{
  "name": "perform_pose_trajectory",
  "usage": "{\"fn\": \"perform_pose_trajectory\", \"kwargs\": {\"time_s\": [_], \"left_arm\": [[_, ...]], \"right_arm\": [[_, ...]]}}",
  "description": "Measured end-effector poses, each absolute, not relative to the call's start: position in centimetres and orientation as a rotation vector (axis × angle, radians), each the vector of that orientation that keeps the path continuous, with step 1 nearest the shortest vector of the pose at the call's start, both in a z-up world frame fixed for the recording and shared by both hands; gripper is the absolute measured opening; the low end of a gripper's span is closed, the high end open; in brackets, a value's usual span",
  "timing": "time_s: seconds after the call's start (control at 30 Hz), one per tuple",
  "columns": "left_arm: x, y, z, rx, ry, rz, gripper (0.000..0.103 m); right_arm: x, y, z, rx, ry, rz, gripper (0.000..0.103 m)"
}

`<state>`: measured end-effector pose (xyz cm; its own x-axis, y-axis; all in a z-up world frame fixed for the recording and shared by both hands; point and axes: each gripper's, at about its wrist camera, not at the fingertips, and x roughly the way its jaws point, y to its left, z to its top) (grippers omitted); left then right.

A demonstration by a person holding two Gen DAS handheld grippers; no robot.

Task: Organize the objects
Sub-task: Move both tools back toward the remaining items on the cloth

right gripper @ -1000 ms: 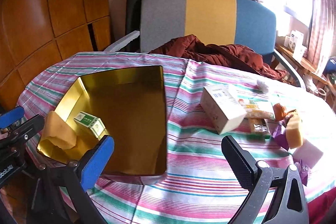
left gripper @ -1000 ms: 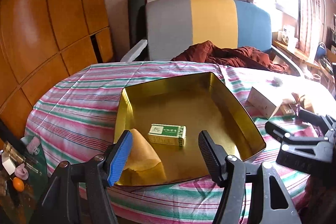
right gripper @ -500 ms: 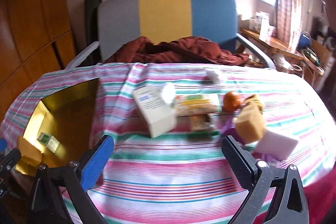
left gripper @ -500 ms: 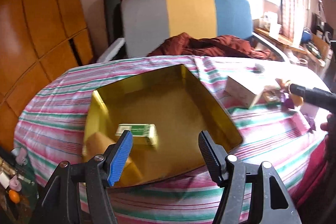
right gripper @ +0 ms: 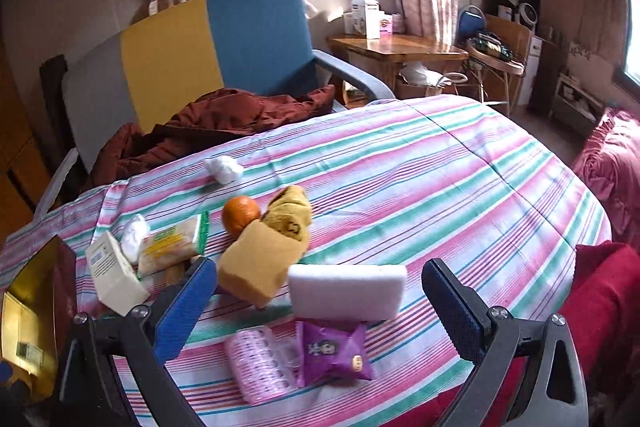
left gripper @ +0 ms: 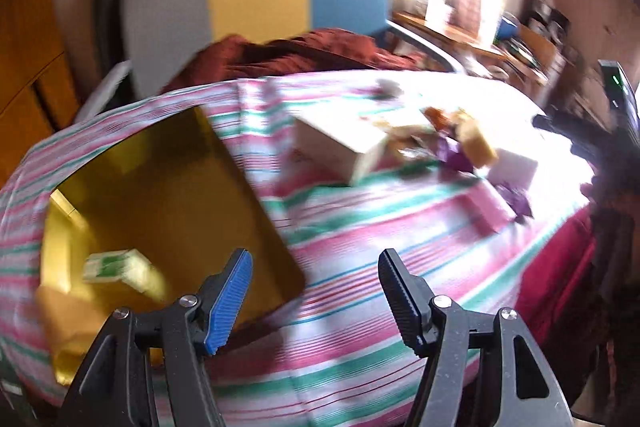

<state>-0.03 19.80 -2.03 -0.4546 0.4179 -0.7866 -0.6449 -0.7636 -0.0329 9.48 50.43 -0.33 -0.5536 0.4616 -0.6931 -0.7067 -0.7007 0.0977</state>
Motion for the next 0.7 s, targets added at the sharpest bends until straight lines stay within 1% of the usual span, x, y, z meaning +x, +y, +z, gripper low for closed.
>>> {"fn": "perform_pose_trajectory", "kwargs": {"time_s": [0.07,0.2,0.33,0.37,0.4,0.43,0.53,0.6,0.7], "left_arm": [[0.3,22.0,-2.4,-1.087,0.385,2.167,0.066],[0.7,26.0,-2.8,-1.071,0.381,2.064,0.066],[2.1,30.2,-3.6,-0.980,0.478,1.944,0.066],[2.4,31.2,-3.9,-0.975,0.500,1.906,0.070],[2.7,32.1,-4.1,-0.967,0.523,1.868,0.078],[2.9,32.9,-4.4,-0.953,0.545,1.835,0.081],[3.3,35.4,-5.3,-0.931,0.618,1.738,0.083],[3.2,36.9,-5.9,-0.916,0.648,1.693,0.086],[3.0,38.8,-6.9,-0.901,0.706,1.623,0.087]], "right_arm": [[9.9,51.2,-0.8,-0.850,0.509,2.220,0.103],[10.1,51.6,-0.9,-0.811,0.543,2.230,0.103],[10.8,52.6,-0.9,-0.763,0.653,2.239,0.103],[11.0,53.0,-1.2,-0.762,0.698,2.236,0.103],[11.1,53.3,-1.3,-0.758,0.735,2.235,0.103],[11.3,53.6,-1.5,-0.754,0.771,2.233,0.103],[11.3,54.0,-2.0,-0.760,0.836,2.239,0.103],[11.0,53.8,-2.1,-0.771,0.836,2.250,0.103],[10.7,53.7,-2.3,-0.796,0.835,2.266,0.103]]}}
